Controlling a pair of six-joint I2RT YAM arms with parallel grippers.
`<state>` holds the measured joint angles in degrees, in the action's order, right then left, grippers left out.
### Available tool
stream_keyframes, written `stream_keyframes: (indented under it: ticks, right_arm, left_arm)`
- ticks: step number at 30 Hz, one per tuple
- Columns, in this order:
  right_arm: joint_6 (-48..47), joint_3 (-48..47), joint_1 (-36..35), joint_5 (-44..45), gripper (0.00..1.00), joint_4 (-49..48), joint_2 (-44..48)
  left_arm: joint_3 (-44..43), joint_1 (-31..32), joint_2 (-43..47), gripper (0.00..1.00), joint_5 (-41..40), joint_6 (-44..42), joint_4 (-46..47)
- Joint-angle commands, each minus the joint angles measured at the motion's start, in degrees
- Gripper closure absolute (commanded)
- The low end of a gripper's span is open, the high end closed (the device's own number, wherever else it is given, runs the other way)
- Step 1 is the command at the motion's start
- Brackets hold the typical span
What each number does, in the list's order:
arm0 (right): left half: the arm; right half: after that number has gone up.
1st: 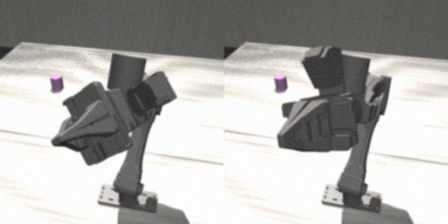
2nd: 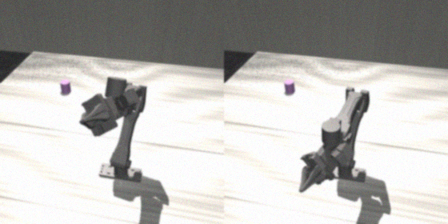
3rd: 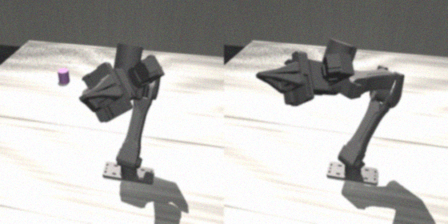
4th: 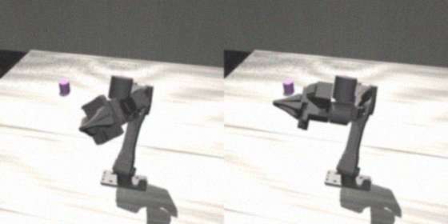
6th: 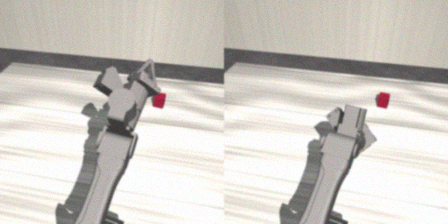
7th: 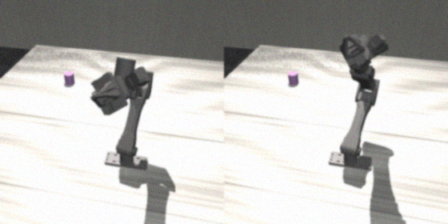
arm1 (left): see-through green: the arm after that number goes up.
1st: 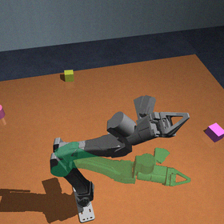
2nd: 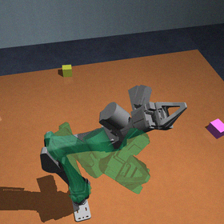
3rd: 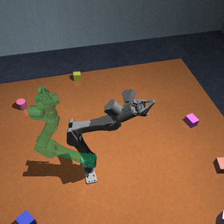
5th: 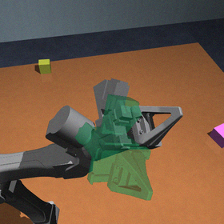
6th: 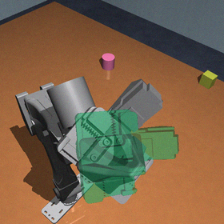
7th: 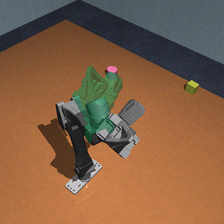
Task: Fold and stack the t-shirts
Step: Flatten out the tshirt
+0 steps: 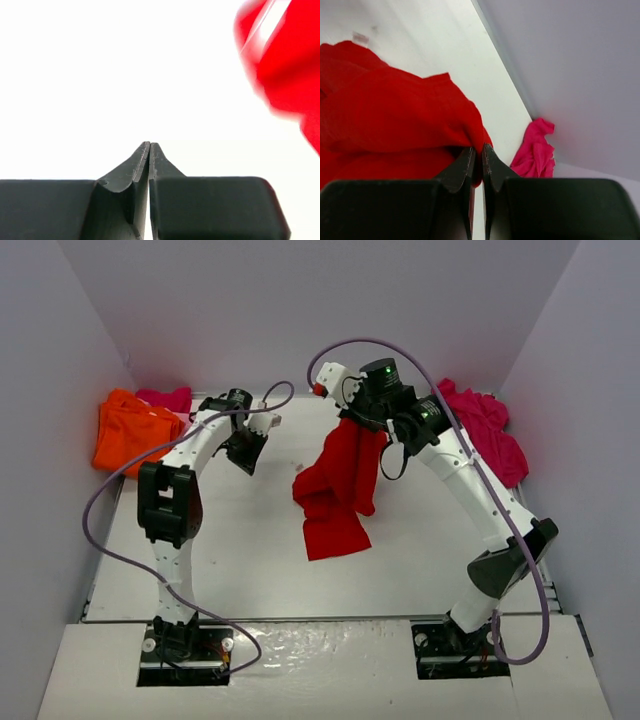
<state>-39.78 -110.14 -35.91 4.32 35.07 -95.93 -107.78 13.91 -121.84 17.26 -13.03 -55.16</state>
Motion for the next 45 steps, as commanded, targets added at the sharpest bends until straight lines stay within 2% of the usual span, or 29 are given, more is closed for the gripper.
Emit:
stream_keyframes:
  ticks: [1,8,11,12,14,24,36,45]
  right_arm:
    - [-0.4,5.5,1.0,0.4,0.99,-6.2,0.3]
    - [0.4,7.0,2.2,0.1,1.00,-8.4,-3.0]
    - [0.7,6.3,2.6,0.1,1.00,-8.6,-4.9]
    - [0.8,5.8,2.6,0.2,1.00,-8.5,-5.8]
    - [1.1,5.3,2.7,0.4,1.00,-8.7,-6.7]
    - [2.9,4.5,4.9,3.5,1.00,-9.1,-9.5]
    - [4.3,6.1,9.3,4.0,1.00,-10.9,-6.3]
    - [5.2,6.1,9.9,3.3,1.00,-11.1,-6.7]
  left_arm:
    - [6.1,1.6,16.7,1.00,4.9,-2.3,0.9]
    - [18.7,8.9,28.5,0.97,10.2,-6.2,6.5]
    - [20.9,13.5,30.7,0.94,9.4,-7.9,6.8]
    - [23.0,17.1,31.1,0.89,5.5,-9.1,7.5]
    - [23.6,21.4,30.5,0.87,3.2,-9.8,7.9]
    - [24.4,32.0,24.8,0.86,-0.6,-11.1,9.7]
    - [26.1,36.4,22.3,0.88,-1.2,-11.9,9.5]
    - [23.8,41.4,15.4,0.85,-1.4,-12.3,9.6]
